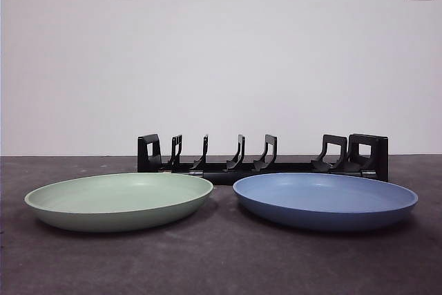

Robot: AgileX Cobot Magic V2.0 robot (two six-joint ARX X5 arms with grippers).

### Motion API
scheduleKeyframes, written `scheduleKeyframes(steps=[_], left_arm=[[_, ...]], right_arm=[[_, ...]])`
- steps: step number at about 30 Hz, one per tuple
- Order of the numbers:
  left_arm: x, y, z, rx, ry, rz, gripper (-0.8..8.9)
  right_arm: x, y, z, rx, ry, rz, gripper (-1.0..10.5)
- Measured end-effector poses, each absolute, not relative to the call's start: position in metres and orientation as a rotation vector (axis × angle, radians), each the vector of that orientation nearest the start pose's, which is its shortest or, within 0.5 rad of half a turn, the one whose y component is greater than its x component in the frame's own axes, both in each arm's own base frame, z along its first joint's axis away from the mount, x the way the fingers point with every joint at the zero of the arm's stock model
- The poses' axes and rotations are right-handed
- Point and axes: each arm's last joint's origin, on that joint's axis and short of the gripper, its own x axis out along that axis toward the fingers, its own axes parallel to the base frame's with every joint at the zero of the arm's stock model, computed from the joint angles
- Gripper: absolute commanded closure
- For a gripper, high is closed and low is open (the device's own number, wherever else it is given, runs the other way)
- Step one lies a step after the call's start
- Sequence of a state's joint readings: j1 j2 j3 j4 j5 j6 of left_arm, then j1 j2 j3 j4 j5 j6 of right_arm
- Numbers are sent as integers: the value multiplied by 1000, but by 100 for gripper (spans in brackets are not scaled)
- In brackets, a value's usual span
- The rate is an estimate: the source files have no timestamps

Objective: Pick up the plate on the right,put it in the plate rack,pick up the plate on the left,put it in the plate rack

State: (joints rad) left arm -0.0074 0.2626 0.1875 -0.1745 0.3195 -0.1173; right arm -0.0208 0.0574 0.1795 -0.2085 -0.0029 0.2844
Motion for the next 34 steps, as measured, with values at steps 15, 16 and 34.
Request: scheduleKeyframes(steps=[15, 16, 34], left_arm=[[113, -16, 284, -194, 407, -549, 820], [113, -17, 288, -194, 430, -564, 820], [105, -25, 352, -67, 568, -708, 680]], right_arm=[[96, 7, 313, 264, 370, 256, 957], [97, 7, 318, 250, 405, 268, 957], [102, 9, 369, 85, 703, 388, 846]])
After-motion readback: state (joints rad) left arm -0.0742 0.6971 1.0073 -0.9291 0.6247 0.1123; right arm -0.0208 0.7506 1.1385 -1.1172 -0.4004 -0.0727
